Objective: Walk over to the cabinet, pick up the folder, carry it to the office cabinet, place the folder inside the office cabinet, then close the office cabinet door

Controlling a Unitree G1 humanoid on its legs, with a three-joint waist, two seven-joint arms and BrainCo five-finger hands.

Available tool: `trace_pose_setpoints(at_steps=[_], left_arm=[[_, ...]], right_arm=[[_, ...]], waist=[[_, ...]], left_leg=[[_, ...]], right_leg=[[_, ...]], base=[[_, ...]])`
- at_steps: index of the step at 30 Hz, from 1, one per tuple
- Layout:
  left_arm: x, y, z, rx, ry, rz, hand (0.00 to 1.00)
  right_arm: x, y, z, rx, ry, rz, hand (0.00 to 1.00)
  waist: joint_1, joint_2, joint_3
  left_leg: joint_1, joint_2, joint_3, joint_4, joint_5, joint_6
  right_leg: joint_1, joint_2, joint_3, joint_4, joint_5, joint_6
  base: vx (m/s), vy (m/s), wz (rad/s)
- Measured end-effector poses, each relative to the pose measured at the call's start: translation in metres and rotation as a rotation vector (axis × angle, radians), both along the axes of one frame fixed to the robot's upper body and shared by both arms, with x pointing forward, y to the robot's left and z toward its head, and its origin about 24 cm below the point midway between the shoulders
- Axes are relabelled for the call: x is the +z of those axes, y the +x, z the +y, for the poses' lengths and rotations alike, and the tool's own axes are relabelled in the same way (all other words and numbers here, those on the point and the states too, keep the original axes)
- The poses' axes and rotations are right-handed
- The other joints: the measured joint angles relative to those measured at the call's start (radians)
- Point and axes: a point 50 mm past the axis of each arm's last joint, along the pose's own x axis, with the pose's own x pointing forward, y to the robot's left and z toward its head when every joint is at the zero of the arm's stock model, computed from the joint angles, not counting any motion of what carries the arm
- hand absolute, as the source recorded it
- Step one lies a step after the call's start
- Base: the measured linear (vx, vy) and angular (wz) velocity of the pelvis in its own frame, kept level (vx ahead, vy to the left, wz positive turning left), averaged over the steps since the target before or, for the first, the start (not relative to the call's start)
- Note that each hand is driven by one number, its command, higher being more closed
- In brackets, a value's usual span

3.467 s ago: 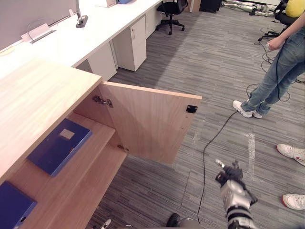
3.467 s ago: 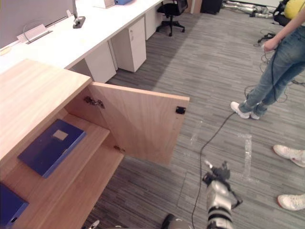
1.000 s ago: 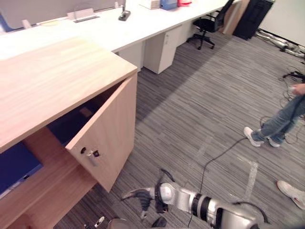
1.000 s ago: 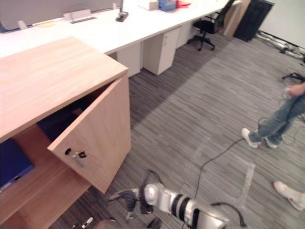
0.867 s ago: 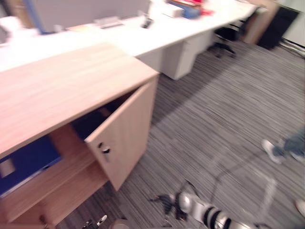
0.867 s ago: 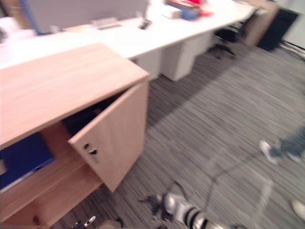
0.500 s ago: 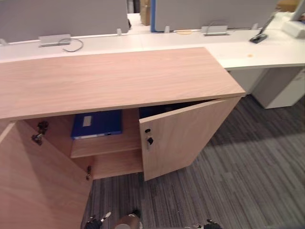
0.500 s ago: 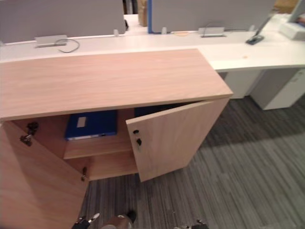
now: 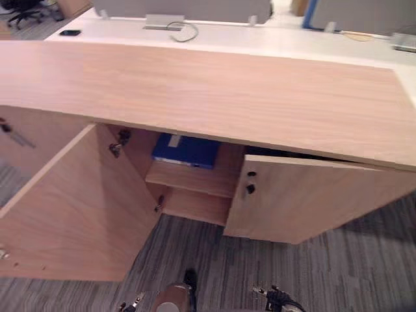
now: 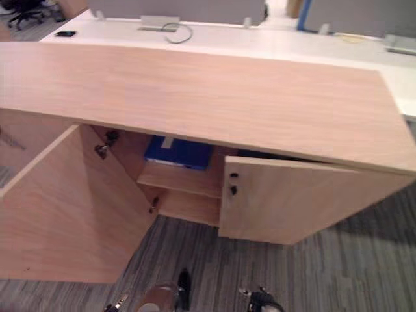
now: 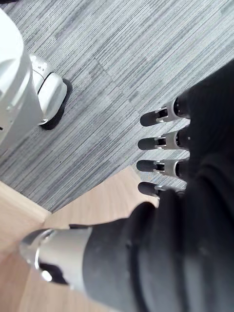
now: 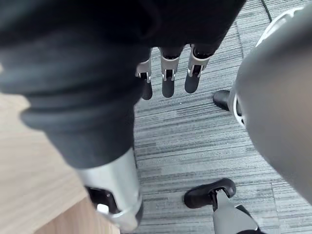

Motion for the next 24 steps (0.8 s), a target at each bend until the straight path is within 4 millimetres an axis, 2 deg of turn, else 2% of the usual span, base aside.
trace_pose_setpoints(at_steps=[1,3,5,6,7,8,9,10,12,13,14,15,16,17,18,20,21,22,24], left_arm=[[0.0,0.0,0.0,-0.014,0.002,0.002,0.0],[0.001,0.004,0.002,-0.099,0.028,0.011,0.0],[0.003,0.009,0.003,-0.161,0.046,0.003,0.0],[0.005,0.014,0.003,-0.202,0.056,-0.011,0.0],[0.006,0.016,0.002,-0.222,0.06,-0.017,0.0],[0.007,0.019,0.001,-0.256,0.067,-0.027,0.0],[0.007,0.021,-0.001,-0.302,0.074,-0.025,0.0],[0.008,0.023,-0.002,-0.318,0.076,-0.027,0.0],[0.01,0.033,-0.004,-0.366,0.084,-0.056,0.0],[0.011,0.034,-0.004,-0.367,0.085,-0.061,0.0],[0.011,0.034,-0.001,-0.362,0.091,-0.063,0.0],[0.018,0.035,0.016,-0.346,0.14,-0.089,0.0],[0.019,0.036,0.016,-0.336,0.146,-0.1,0.0],[0.017,0.027,0.016,-0.308,0.139,-0.072,0.0],[0.014,0.015,0.011,-0.296,0.121,-0.053,0.0],[0.013,0.012,0.006,-0.258,0.092,-0.065,0.0],[0.014,0.013,0.002,-0.244,0.077,-0.08,0.0],[0.014,0.014,0.002,-0.234,0.073,-0.091,0.0],[0.018,0.022,0.004,-0.221,0.07,-0.129,0.0]], right_arm=[[0.0,0.001,0.001,0.001,0.002,-0.003,0.0],[0.0,0.002,0.006,0.013,0.006,-0.005,0.0],[0.0,0.002,0.006,0.027,0.0,-0.002,0.0],[0.001,0.003,0.002,0.039,-0.015,-0.001,0.0],[0.0,0.0,-0.002,0.045,-0.026,0.01,0.0],[-0.001,-0.008,-0.008,0.053,-0.044,0.03,0.0],[-0.001,-0.012,-0.012,0.048,-0.055,0.036,0.0],[0.001,-0.008,-0.013,0.054,-0.062,0.019,0.0],[0.004,0.001,-0.012,0.065,-0.069,-0.019,0.0],[0.004,0.0,-0.012,0.065,-0.068,-0.019,0.0],[0.003,-0.001,-0.006,0.069,-0.055,-0.02,0.0],[0.0,-0.003,0.007,0.093,-0.025,-0.009,0.0],[0.001,-0.002,0.006,0.1,-0.028,-0.014,0.0],[0.004,0.006,-0.001,0.114,-0.051,-0.044,0.0],[0.004,0.007,0.004,0.152,-0.043,-0.048,0.0],[0.003,0.007,0.016,0.182,-0.02,-0.055,0.0],[0.003,0.008,0.018,0.194,-0.016,-0.057,0.0],[0.003,0.009,0.019,0.194,-0.014,-0.062,0.0],[0.004,0.01,0.018,0.18,-0.017,-0.074,0.0]], waist=[[0.0,0.0,0.0],[-0.001,0.003,-0.002],[-0.005,0.003,-0.003],[-0.021,0.01,-0.003],[-0.023,0.013,-0.004],[-0.033,0.013,-0.002],[-0.038,0.022,0.007],[-0.041,0.027,0.011],[-0.051,0.034,0.014],[-0.054,0.035,0.014],[-0.06,0.012,0.005],[-0.056,-0.066,-0.009],[-0.042,-0.018,-0.005],[-0.014,-0.015,0.009],[-0.01,-0.014,-0.006],[-0.001,-0.017,-0.012],[0.01,-0.015,-0.017],[0.009,-0.016,-0.017],[0.001,-0.014,-0.011]], left_leg=[[0.014,-0.006,-0.012,-0.037,0.021,0.003],[0.079,-0.029,-0.067,-0.187,0.101,0.008],[0.098,-0.054,-0.105,-0.242,0.128,0.019],[0.096,-0.074,-0.148,-0.242,0.112,0.037],[0.103,-0.084,-0.165,-0.242,0.104,0.04],[0.129,-0.108,-0.204,-0.239,0.097,0.045],[0.15,-0.126,-0.256,-0.224,0.098,0.057],[0.148,-0.129,-0.27,-0.209,0.094,0.059],[0.144,-0.13,-0.326,-0.179,0.073,0.057],[0.145,-0.129,-0.332,-0.179,0.058,0.05],[0.134,-0.145,-0.316,-0.164,-0.029,-0.051],[0.029,-0.195,-0.322,0.124,-0.065,0.101],[0.009,-0.151,-0.365,0.214,-0.168,0.07],[0.013,-0.154,-0.359,0.257,-0.221,0.056],[0.027,-0.154,-0.38,0.244,-0.228,0.053],[0.014,-0.148,-0.393,0.24,-0.236,0.053],[0.0,-0.132,-0.392,0.244,-0.247,0.036],[-0.011,-0.119,-0.383,0.247,-0.254,0.026],[-0.033,-0.062,-0.32,0.258,-0.261,0.008]], right_leg=[[0.001,0.001,-0.009,0.0,0.013,-0.001],[0.012,0.004,-0.034,0.0,0.045,-0.007],[0.03,-0.009,-0.053,0.012,0.048,-0.009],[0.032,-0.039,-0.091,0.075,0.048,-0.008],[0.027,-0.061,-0.1,0.132,0.047,-0.009],[0.02,-0.126,-0.108,0.284,0.052,-0.022],[-0.05,-0.192,-0.012,0.48,0.051,-0.127],[-0.091,-0.182,0.076,0.519,0.027,-0.123],[-0.182,-0.077,0.34,0.474,-0.074,-0.039],[-0.184,-0.047,0.383,0.428,-0.085,-0.018],[-0.18,-0.023,0.436,0.313,-0.087,-0.011],[-0.212,-0.105,0.423,0.269,-0.062,-0.016],[-0.22,-0.08,0.407,0.268,-0.061,-0.001],[-0.212,-0.079,0.404,0.243,-0.064,0.008],[-0.199,-0.054,0.368,0.205,-0.061,0.003],[-0.172,-0.01,0.309,0.118,-0.027,-0.016],[-0.158,0.003,0.282,0.082,-0.01,0.0],[-0.154,0.007,0.26,0.078,-0.009,-0.001],[-0.127,0.014,0.178,0.087,-0.013,-0.008]], base=[[0.09,0.108,0.57],[0.06,0.084,0.56],[0.03,0.105,0.72],[0.02,0.158,0.94],[0.04,0.217,1.18],[0.06,0.199,1.12],[0.06,0.196,1.08],[0.03,0.161,1.07],[-0.01,0.088,1.07],[-0.03,0.013,1.33],[-0.01,-0.022,1.4],[0.06,-0.082,1.21],[0.09,-0.137,0.55],[0.07,-0.163,0.19],[0.03,-0.176,0.25],[0.03,-0.171,0.46],[0.05,-0.147,0.45],[0.08,-0.17,0.66],[0.08,-0.153,1.01]])
